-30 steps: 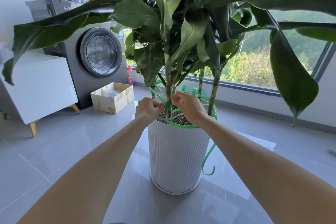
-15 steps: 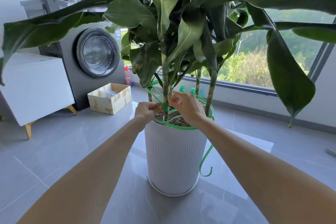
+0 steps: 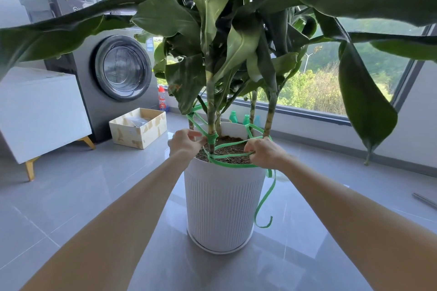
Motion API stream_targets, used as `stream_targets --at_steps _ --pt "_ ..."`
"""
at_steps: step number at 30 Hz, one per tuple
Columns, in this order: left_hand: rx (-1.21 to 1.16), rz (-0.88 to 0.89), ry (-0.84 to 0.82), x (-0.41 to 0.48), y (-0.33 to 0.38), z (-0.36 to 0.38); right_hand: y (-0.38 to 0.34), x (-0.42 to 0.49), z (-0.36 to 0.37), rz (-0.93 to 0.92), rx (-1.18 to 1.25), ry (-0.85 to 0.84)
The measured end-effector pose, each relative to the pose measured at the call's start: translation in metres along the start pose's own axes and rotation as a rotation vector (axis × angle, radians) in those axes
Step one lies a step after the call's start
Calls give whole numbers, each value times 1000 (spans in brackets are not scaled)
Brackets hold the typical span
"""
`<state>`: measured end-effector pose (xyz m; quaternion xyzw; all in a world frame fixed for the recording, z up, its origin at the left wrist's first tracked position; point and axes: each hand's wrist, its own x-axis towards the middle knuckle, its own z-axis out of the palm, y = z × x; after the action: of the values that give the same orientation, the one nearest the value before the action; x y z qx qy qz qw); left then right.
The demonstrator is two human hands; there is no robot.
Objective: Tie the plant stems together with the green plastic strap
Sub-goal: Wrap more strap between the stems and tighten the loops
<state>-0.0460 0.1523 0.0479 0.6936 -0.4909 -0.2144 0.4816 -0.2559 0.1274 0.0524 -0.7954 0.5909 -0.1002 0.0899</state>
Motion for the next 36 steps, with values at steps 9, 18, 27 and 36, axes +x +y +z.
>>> stream_targets --at_steps 9,18,27,36 --pt "-297 -135 -115 -10 3 4 10 -8 -4 -49 -159 83" --pt "-307 -157 -264 -17 9 0 -5 -14 -18 -214 143 186" --pt "-273 -242 -353 -13 11 -5 -8 -22 -42 55 677 -358" --pt "-274 -293 -413 -19 15 -9 -12 -35 -46 152 721 -1056"
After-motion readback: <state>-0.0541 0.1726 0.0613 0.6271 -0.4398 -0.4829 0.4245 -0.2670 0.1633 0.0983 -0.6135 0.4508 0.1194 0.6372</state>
